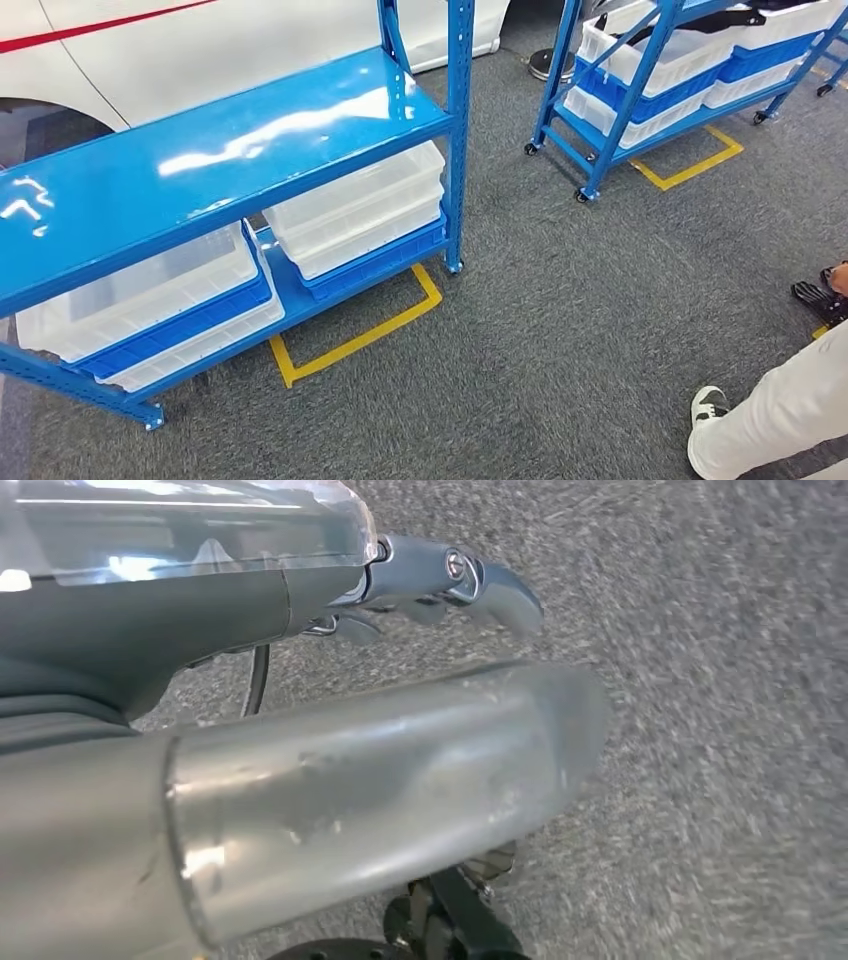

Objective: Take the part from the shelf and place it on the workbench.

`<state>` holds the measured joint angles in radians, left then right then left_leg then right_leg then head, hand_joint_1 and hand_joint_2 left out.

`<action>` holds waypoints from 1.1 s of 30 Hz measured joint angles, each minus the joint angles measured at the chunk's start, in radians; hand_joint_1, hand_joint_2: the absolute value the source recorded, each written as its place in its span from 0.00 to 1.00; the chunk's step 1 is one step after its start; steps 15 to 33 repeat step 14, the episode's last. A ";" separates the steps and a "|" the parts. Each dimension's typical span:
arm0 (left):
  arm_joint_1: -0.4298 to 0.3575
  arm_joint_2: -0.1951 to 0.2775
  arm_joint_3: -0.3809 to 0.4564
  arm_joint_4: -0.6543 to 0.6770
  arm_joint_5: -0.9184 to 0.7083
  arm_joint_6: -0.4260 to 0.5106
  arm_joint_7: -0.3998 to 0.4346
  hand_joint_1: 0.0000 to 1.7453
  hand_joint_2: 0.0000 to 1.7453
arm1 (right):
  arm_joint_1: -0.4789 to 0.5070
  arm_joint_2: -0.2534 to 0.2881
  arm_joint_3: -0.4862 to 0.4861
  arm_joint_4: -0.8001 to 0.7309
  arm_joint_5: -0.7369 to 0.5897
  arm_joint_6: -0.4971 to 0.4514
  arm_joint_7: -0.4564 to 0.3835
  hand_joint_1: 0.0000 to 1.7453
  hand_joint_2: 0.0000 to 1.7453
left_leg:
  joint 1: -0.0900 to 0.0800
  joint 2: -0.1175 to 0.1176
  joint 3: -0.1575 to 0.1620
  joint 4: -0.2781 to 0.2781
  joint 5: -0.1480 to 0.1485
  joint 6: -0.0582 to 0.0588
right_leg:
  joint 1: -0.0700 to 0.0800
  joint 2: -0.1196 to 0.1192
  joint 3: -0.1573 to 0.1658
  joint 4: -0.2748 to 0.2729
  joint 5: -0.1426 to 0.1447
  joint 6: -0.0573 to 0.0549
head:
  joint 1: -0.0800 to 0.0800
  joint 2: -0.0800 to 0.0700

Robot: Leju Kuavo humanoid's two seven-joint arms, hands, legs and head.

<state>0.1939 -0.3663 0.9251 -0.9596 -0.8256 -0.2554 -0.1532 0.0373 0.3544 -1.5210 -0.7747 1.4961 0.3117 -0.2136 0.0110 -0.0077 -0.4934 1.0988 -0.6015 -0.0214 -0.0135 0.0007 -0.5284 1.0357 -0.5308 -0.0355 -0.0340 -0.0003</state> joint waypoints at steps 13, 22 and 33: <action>0.023 0.004 -0.023 -0.022 0.021 0.004 0.002 0.00 0.00 | -0.011 0.002 0.001 0.011 0.038 0.002 -0.015 0.00 0.00 | -0.031 -0.002 -0.111 -0.055 0.165 0.068 | 0.003 -0.010 0.144 -0.033 -0.113 0.024 | 0.008 0.000; 0.023 0.005 -0.025 -0.024 0.022 0.004 0.003 0.00 0.00 | -0.012 0.001 0.001 0.011 0.041 0.002 -0.017 0.00 0.00 | -0.028 -0.004 -0.102 -0.071 0.162 0.070 | 0.003 -0.013 0.148 -0.033 -0.117 0.026 | 0.008 0.000; 0.023 0.005 -0.025 -0.024 0.022 0.004 0.003 0.00 0.00 | -0.012 0.001 0.001 0.011 0.041 0.002 -0.017 0.00 0.00 | -0.028 -0.004 -0.102 -0.071 0.162 0.070 | 0.003 -0.013 0.148 -0.033 -0.117 0.026 | 0.008 0.000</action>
